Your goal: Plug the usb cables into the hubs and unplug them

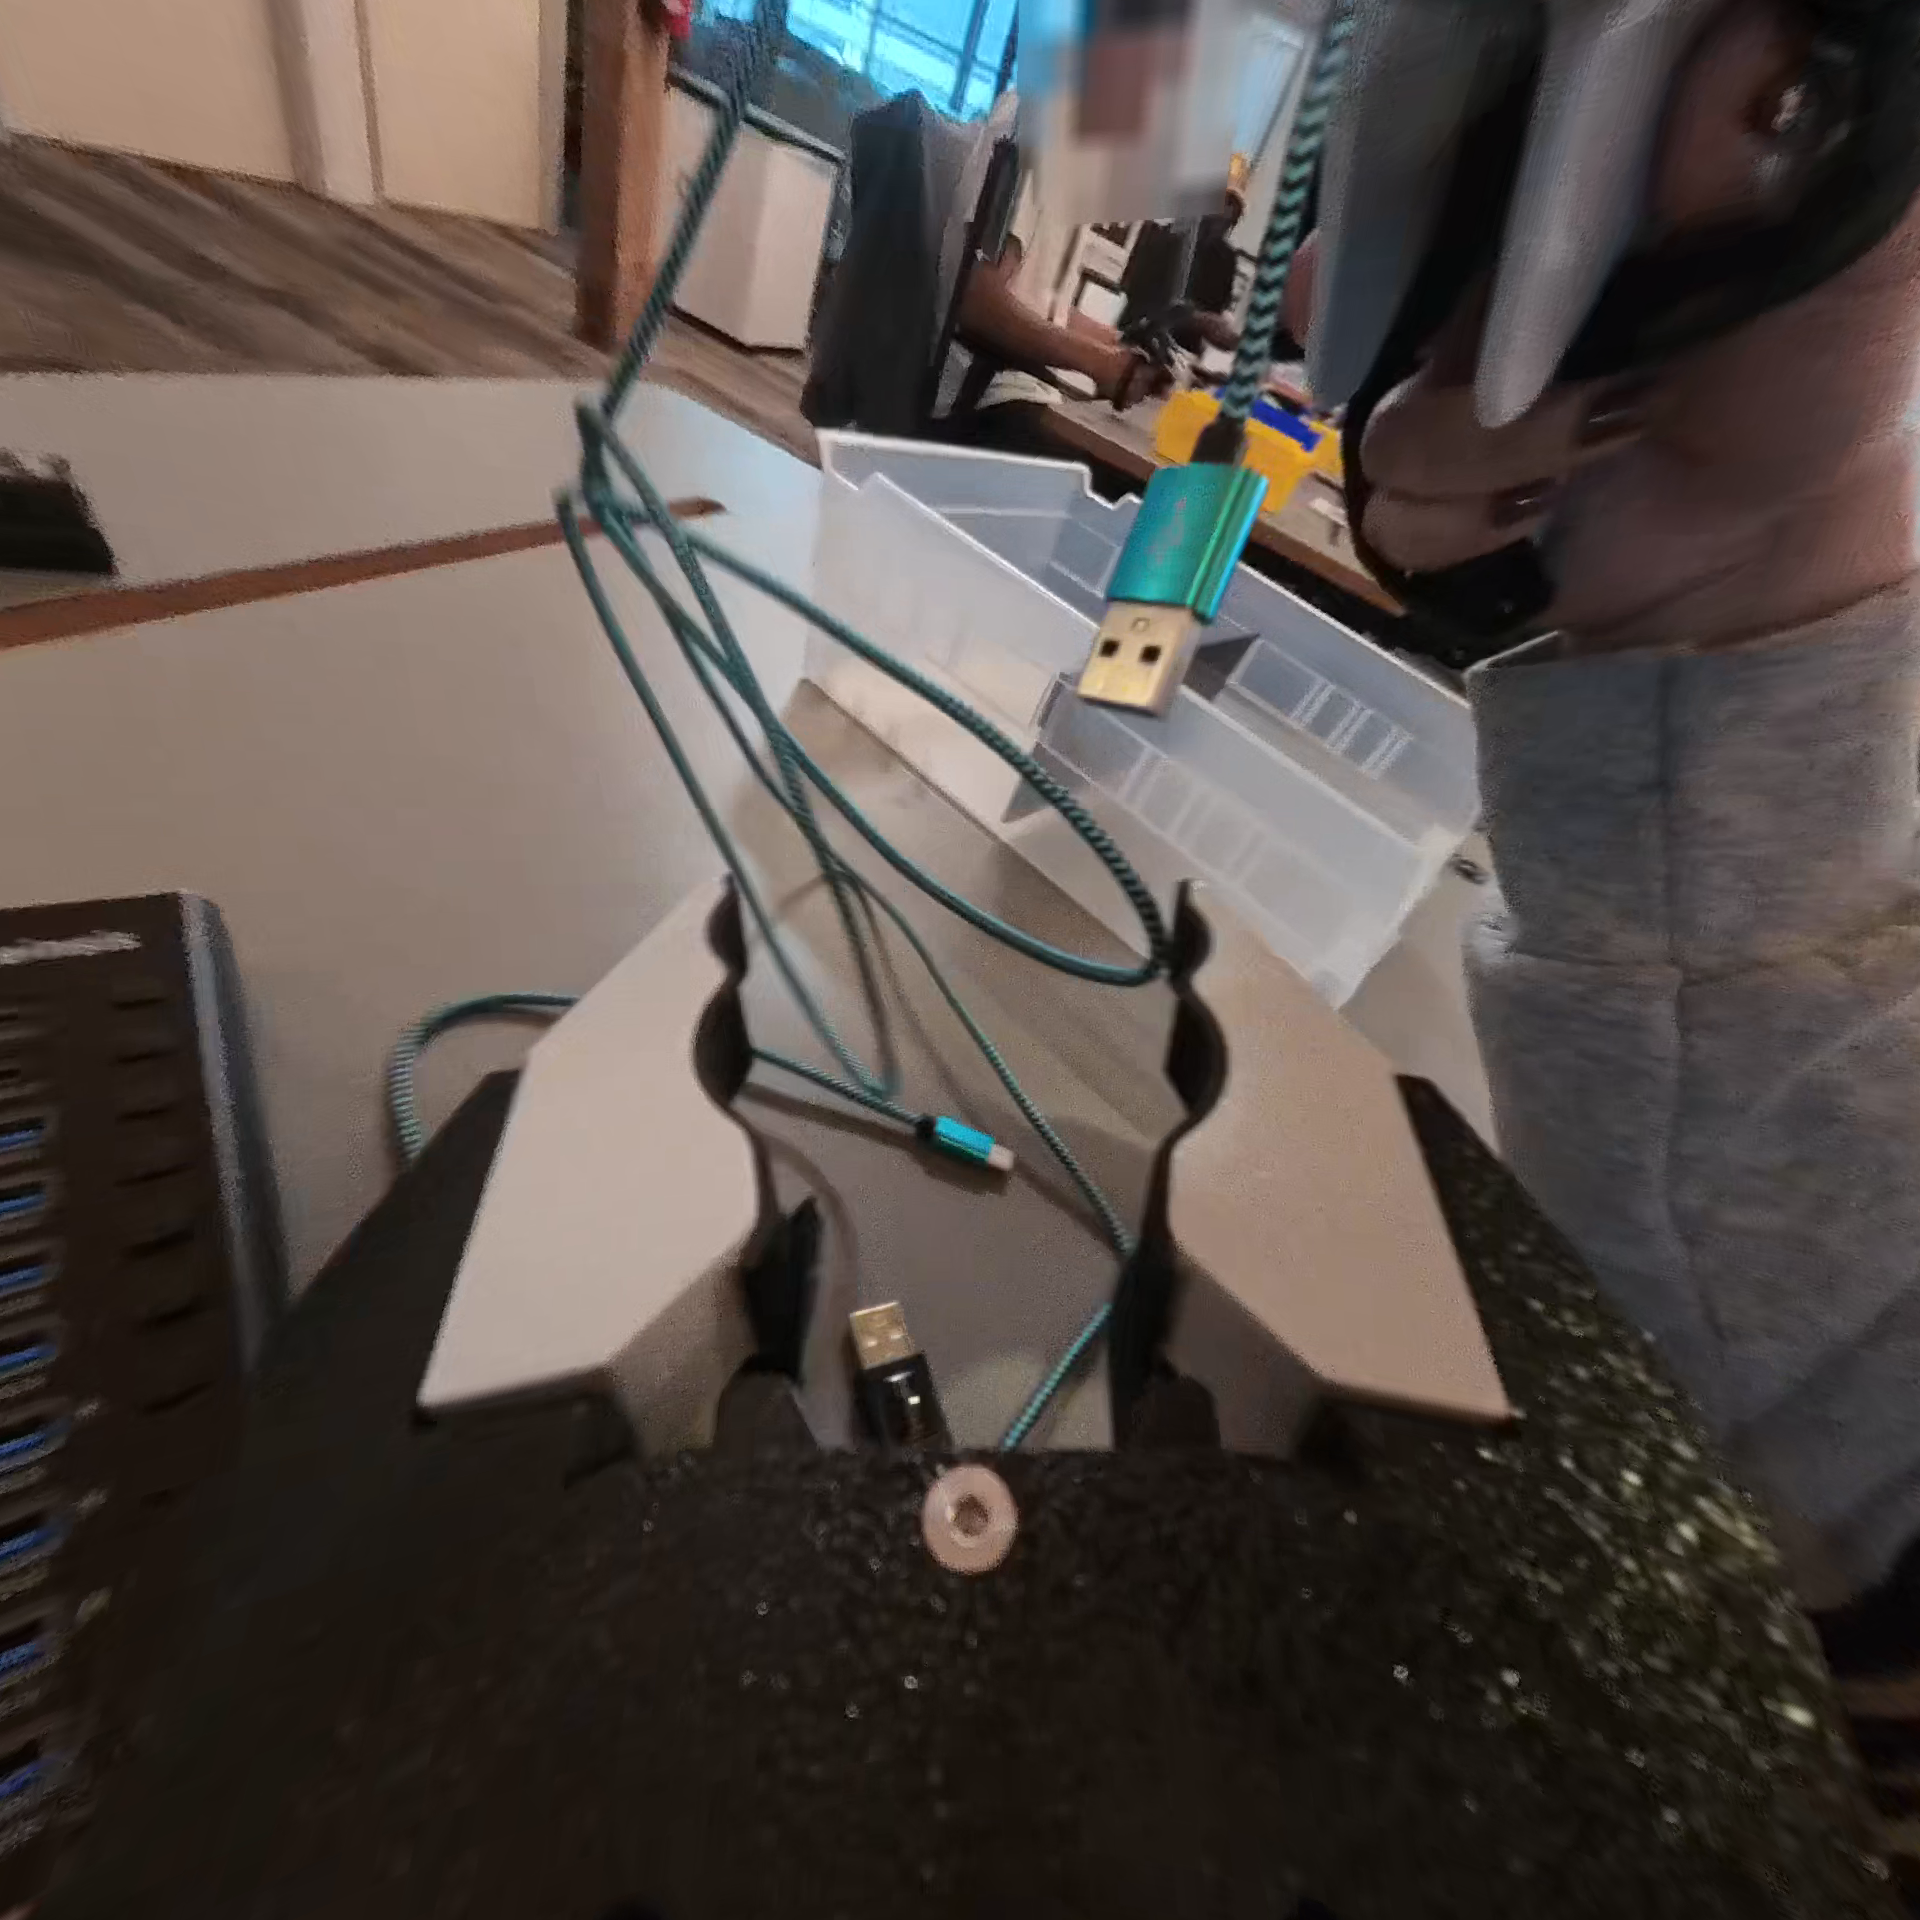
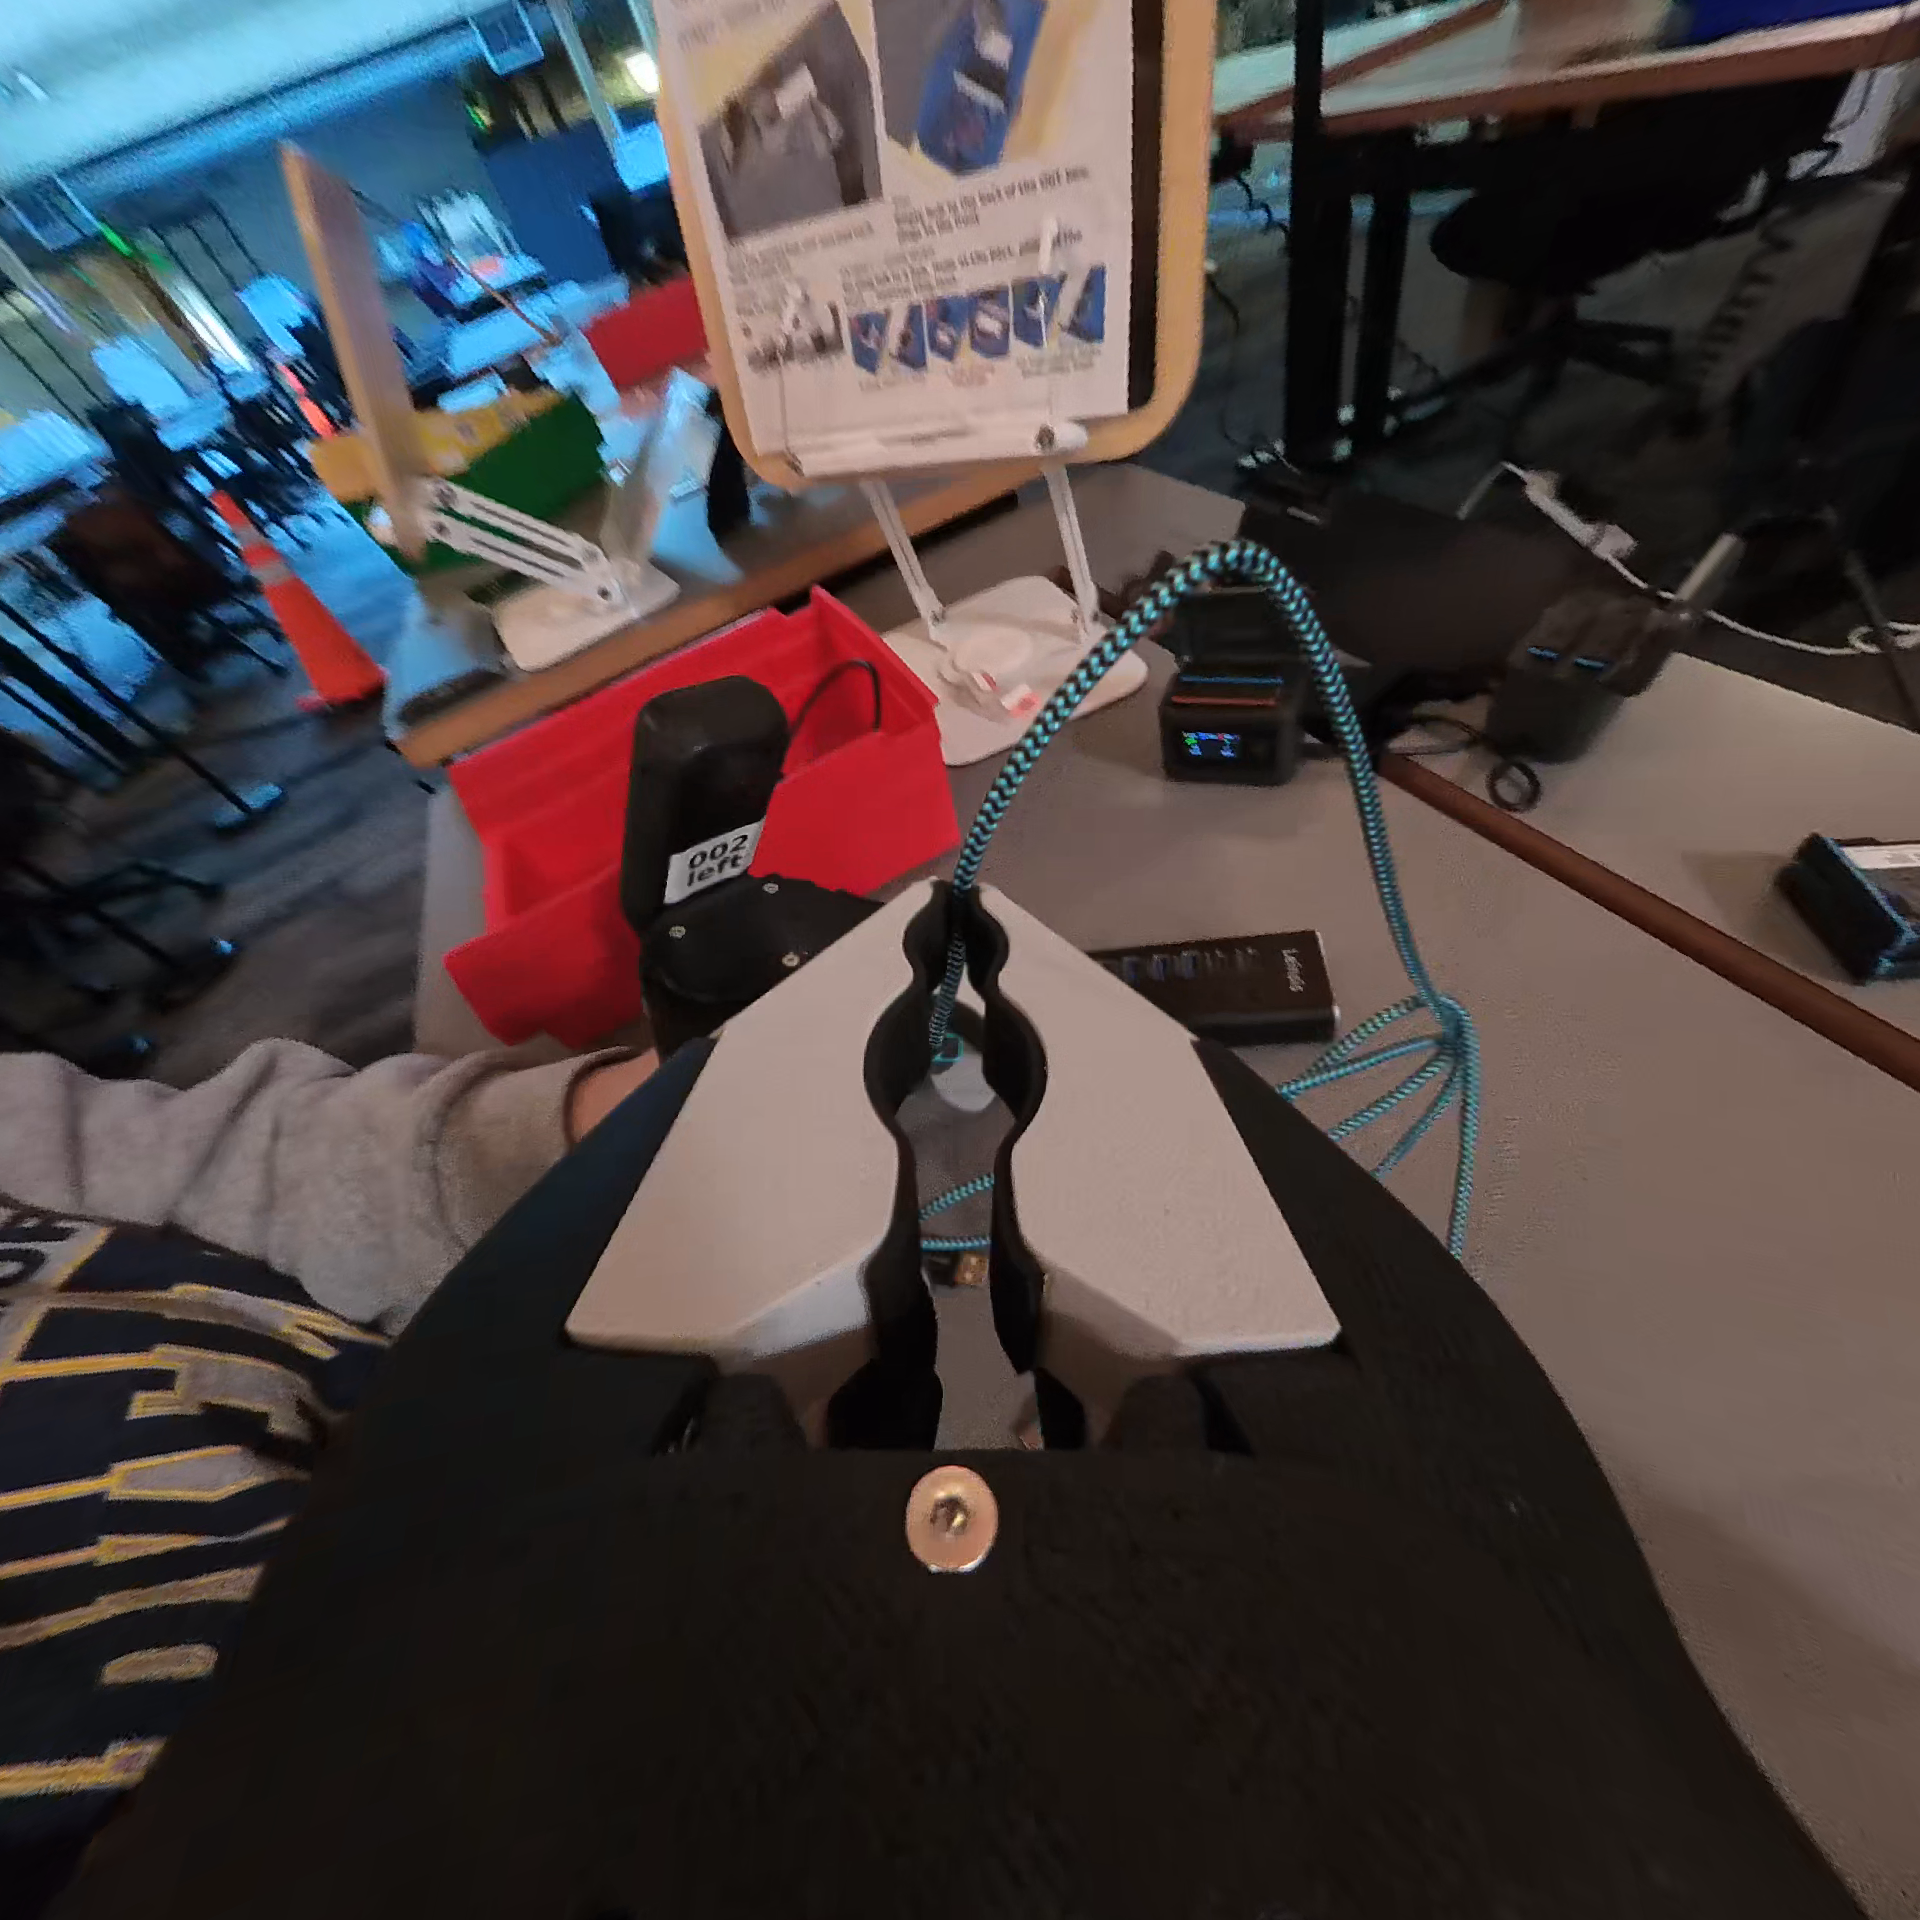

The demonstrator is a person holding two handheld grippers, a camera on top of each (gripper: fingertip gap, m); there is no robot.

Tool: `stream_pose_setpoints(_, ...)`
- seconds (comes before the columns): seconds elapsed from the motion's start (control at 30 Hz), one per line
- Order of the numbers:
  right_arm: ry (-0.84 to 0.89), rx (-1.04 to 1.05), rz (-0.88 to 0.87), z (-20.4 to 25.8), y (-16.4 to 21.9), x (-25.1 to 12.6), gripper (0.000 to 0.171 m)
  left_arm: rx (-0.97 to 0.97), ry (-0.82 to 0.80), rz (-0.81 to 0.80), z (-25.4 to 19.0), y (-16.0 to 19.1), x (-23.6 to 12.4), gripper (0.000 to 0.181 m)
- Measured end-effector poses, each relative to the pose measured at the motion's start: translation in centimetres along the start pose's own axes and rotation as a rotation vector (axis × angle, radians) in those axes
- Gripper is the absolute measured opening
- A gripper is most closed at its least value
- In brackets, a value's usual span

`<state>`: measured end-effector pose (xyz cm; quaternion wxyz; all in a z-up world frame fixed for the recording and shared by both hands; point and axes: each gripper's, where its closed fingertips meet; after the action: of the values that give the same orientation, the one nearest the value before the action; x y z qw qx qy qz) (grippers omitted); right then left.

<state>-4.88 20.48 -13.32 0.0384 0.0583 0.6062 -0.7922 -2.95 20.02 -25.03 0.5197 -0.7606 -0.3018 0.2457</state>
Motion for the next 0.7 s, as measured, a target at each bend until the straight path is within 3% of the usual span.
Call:
stream_pose_setpoints(0.03,-0.018,0.017,-0.018,0.0,-0.2,-0.2,0.000,0.051,-0.039,-0.023,0.5,-0.5,-0.6,0.088)
stream_pose_setpoints(0.17,-0.065,0.064,-0.069,0.2,-0.7,-0.5,0.000,0.333,-0.165,-0.167,0.8,-3.9,-3.4,0.083)
stream_pose_setpoints(0.27,-0.095,0.105,-0.070,0.5,-0.7,0.1,0.000,0.507,-0.141,-0.241,-1.7,-5.6,-4.1,0.056)
stream_pose_setpoints(0.43,-0.175,0.176,-0.054,1.7,-0.4,1.5,0.000,0.747,-0.220,-0.214,-2.9,-5.6,-3.8,0.017)
stream_pose_setpoints(0.5,-0.189,0.193,-0.066,2.0,-0.6,1.9,0.000,0.817,-0.359,-0.210,-1.7,-6.2,-4.4,0.003)
stream_pose_setpoints(0.57,-0.155,0.223,-0.080,1.6,-0.8,2.5,0.002,0.917,-0.512,-0.192,-0.4,-7.0,-5.4,0.002)
stream_pose_setpoints(0.7,-0.172,0.315,0.007,2.5,0.8,4.4,0.028,1.164,-0.787,-0.094,1.7,-8.2,-7.5,0.002)
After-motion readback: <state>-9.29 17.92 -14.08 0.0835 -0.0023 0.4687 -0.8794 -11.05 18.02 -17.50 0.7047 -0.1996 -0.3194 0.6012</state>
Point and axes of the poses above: each gripper's, where its closed fingertips meet, x out along the fingers, y out of its underside, z = x × y across the jaws, and after that the axes turned 7 degrees about -z, right-handed
